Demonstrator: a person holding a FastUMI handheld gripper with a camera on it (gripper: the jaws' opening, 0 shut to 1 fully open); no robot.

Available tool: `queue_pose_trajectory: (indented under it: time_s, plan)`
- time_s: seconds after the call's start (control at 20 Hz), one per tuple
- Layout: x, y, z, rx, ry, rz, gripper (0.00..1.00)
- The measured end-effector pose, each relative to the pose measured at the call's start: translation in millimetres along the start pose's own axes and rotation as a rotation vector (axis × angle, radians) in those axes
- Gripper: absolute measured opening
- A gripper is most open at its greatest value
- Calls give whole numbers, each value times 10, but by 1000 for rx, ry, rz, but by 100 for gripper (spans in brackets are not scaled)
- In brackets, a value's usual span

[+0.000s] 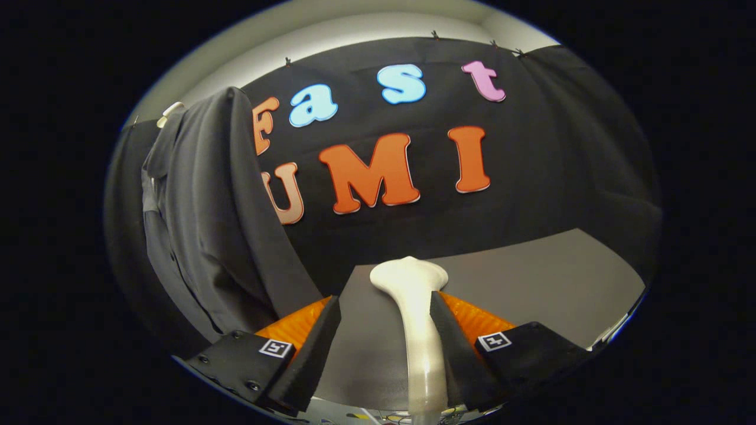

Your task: Iron the clothes twice with a garment steamer, once on the left side and once on the right side.

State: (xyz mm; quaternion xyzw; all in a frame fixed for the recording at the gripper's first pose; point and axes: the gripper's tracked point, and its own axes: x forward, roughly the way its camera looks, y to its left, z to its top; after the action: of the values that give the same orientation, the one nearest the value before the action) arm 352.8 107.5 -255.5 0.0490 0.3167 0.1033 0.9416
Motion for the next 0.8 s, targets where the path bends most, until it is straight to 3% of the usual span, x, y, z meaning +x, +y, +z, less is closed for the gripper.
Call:
queue_pose_trajectory:
  time_s: [0.1,0.3,0.5,0.7,0.8]
  plan:
    - [213,-123,-44,-22,13,-53,99]
    - [410,-232,-341,10,168,-69,93]
    - [532,-224,-500,-41,217,-79,66]
    - [481,-75,-520,-65,210,-11,57]
    - [489,-123,-518,-103,216,-35,52]
